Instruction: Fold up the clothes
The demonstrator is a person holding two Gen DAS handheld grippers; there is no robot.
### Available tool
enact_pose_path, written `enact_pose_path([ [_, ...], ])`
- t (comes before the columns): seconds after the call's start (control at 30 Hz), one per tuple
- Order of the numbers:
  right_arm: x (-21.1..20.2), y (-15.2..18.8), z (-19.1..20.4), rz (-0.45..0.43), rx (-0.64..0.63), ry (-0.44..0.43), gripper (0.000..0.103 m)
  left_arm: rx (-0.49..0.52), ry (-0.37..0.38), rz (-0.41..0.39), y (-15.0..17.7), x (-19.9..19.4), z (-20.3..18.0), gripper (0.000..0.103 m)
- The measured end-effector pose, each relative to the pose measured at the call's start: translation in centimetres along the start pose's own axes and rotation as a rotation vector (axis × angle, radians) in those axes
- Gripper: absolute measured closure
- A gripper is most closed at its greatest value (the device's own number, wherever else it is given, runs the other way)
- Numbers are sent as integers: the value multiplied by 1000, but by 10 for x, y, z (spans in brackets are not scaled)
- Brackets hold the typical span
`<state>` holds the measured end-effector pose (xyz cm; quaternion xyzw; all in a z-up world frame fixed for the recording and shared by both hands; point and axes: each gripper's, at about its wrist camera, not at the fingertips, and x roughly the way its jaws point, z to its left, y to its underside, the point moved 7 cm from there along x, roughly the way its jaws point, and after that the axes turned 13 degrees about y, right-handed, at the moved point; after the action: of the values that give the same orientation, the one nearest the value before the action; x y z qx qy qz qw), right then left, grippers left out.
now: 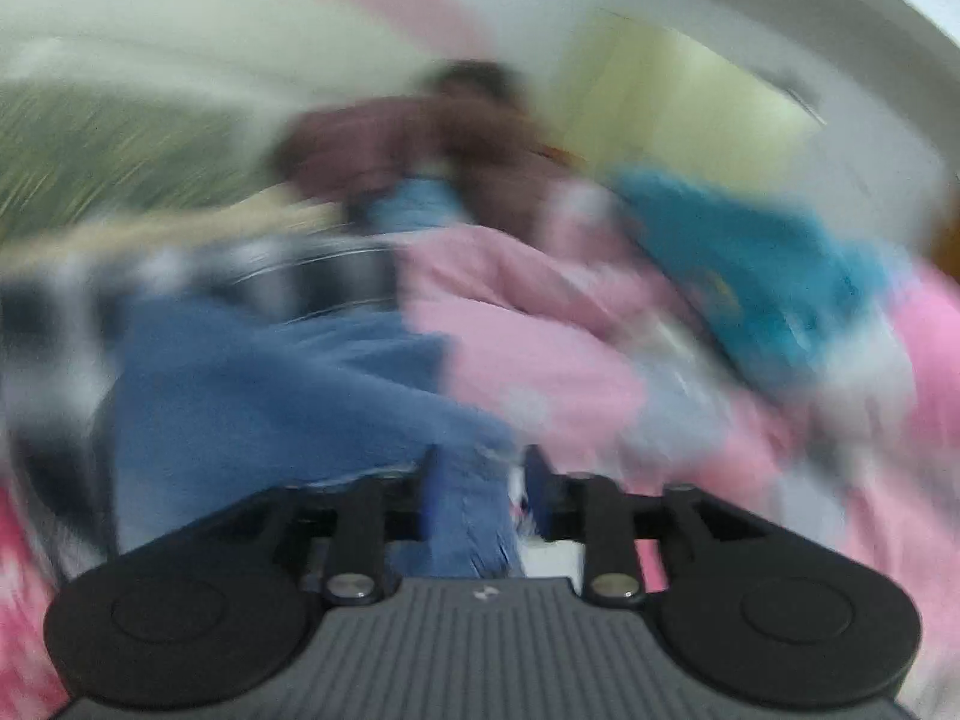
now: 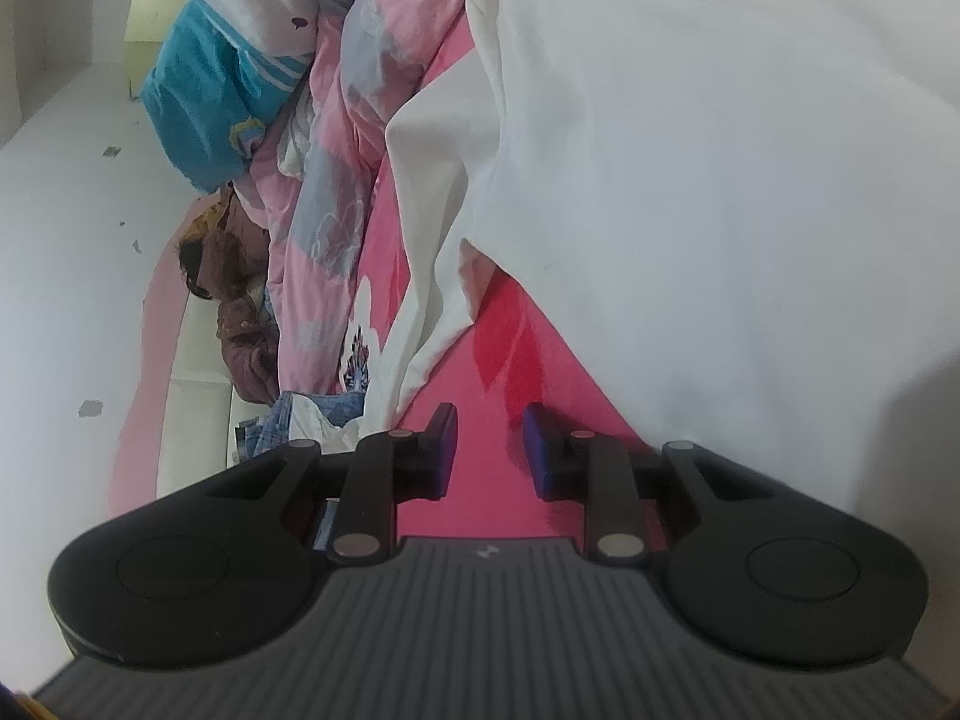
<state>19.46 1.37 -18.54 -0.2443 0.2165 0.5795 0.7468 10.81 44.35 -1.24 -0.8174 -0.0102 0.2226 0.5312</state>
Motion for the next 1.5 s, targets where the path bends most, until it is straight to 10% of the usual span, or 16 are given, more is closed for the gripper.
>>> enact_pose_path([
  [0.43,2,2,2,1,-68,22,80,1064,240,266,91,-29,-96,33],
  [0.57,2,3,1,0,-68,19,80,1135,221,341,104,6,-93,42],
  [0.67,2,4,1,-1,-70,18,80,1040,180,443,100,36,-76,98],
  [0.7,1,4,1,-1,-70,16,80,981,181,466,96,41,-72,101],
  [0.97,1,5,1,2,-82,14,80,399,287,241,-4,3,-64,101],
  [1.17,-1,5,-1,6,-87,8,80,-6,313,321,-34,-30,-54,101],
  [1.5,0,6,-1,2,-95,16,80,-245,91,421,-24,59,4,101],
])
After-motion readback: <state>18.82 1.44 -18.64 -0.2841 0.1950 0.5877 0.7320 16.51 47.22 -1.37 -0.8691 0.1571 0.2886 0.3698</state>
